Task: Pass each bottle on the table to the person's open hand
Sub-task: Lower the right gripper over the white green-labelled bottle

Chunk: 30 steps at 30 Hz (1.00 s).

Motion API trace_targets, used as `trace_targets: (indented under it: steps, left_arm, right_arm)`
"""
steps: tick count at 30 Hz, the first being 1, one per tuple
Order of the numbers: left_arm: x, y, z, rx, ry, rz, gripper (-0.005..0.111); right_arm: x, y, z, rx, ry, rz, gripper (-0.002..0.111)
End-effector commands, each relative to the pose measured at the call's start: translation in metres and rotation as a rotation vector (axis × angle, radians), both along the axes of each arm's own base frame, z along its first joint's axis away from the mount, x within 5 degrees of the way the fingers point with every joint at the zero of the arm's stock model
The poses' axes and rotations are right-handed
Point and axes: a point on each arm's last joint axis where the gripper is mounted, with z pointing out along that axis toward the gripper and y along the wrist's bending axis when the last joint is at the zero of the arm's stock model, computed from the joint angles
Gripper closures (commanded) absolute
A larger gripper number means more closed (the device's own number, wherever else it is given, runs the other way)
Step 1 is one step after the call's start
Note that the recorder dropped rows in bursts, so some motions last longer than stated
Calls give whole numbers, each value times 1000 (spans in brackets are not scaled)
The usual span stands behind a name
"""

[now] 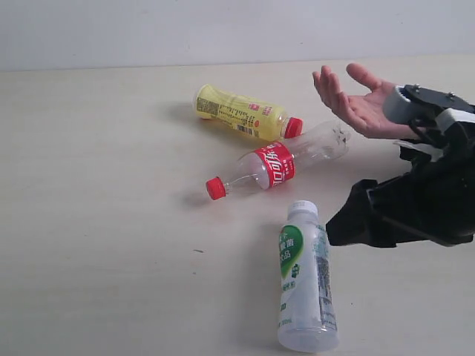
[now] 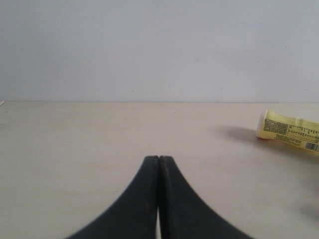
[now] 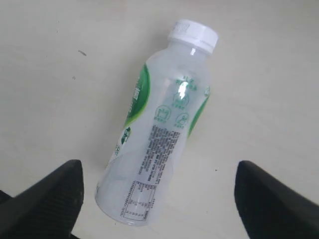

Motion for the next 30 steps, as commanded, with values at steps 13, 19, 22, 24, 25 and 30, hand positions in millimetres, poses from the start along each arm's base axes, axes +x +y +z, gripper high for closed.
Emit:
trace_targets:
  steps: [13,19,22,24,25,30]
  left_arm:
    - [0,0,-1,-9,-4,3,107]
    - [0,0,-1,-9,-4,3,107]
    - [0,0,-1,-9,-4,3,107]
    - [0,0,-1,-9,-4,3,107]
    - [0,0,-1,-9,-4,3,107]
    - [0,0,-1,-9,-4,3,107]
  right_arm:
    - [9,3,-1,19,-27,-4,30]
    - [9,10,18,55,55,26,30]
    - [8,10,21,35,85,26,30]
    - [6,11,20,-27,99,30,30]
    - [5,12,18,-59,107,26,30]
    - [5,20,5,-136,160,7,30]
